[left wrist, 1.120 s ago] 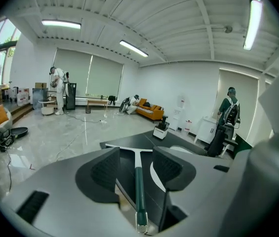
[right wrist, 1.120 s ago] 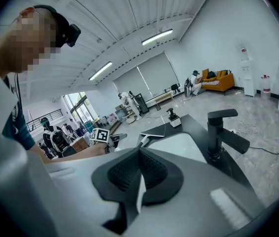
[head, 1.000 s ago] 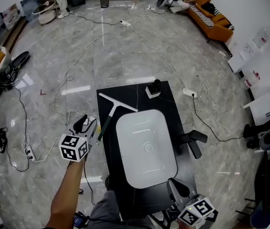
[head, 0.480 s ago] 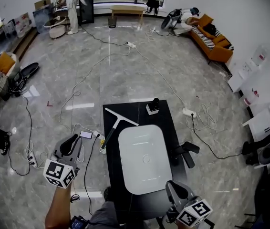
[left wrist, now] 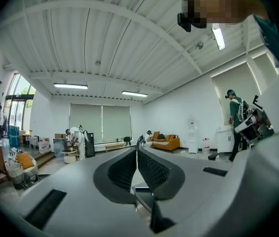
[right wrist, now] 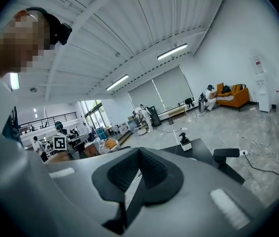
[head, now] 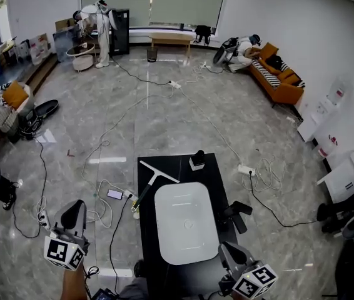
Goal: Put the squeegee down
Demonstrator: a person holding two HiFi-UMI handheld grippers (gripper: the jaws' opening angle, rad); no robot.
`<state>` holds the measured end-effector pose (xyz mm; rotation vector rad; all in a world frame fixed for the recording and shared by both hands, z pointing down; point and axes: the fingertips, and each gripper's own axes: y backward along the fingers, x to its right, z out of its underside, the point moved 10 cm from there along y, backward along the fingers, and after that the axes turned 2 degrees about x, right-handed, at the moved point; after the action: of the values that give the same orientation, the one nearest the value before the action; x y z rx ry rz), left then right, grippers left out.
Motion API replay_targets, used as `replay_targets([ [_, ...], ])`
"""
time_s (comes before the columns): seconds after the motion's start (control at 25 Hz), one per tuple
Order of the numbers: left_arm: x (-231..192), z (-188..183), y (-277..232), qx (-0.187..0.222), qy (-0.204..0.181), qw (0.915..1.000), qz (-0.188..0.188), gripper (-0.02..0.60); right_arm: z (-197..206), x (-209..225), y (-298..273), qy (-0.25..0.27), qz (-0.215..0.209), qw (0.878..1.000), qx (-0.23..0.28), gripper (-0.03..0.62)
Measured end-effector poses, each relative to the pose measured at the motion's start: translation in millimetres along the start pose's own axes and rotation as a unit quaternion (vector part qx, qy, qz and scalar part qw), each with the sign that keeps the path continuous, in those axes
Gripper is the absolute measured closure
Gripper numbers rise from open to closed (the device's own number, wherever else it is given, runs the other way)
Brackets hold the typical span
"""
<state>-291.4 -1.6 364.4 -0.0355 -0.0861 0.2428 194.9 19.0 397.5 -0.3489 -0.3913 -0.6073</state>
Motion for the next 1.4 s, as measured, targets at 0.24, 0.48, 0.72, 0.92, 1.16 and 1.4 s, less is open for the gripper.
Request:
replay_targets([
  [0.24, 4.0, -34.4, 15.0, 0.041, -0.011, 0.9991, -0.009, 0.569, -8.1, -4.6, 8.1, -0.015, 0.003, 1.000, 0.007, 0.585],
  [0.48, 2.7, -34.8, 21.6, 0.044, -0.001, 0.9990, -0.013, 0.569, -6.9, -9.7, 6.3, -0.022, -0.008, 1.000, 0.005, 0.585],
  [0.72, -4.4, -17.2, 15.0, 0.026, 0.025, 0.9993, -0.005, 0.569, 2.0, -13.2, -3.5, -0.029, -0.022, 0.999, -0.013, 0.585],
  [0.92, -4.3, 3.7, -3.3, 0.011, 0.056, 0.9982, 0.017, 0.569, 16.2, -13.8, -20.8, -0.027, -0.039, 0.998, -0.044, 0.585],
  [1.16, 10.0, 22.0, -30.3, -0.014, 0.090, 0.9931, 0.074, 0.569, 33.2, -23.8, -48.7, -0.021, -0.070, 0.993, -0.091, 0.585],
  [1.4, 49.4, 39.4, -60.5, -0.031, 0.111, 0.9835, 0.139, 0.569, 47.1, -16.2, -66.4, -0.009, -0.080, 0.989, -0.127, 0.585],
])
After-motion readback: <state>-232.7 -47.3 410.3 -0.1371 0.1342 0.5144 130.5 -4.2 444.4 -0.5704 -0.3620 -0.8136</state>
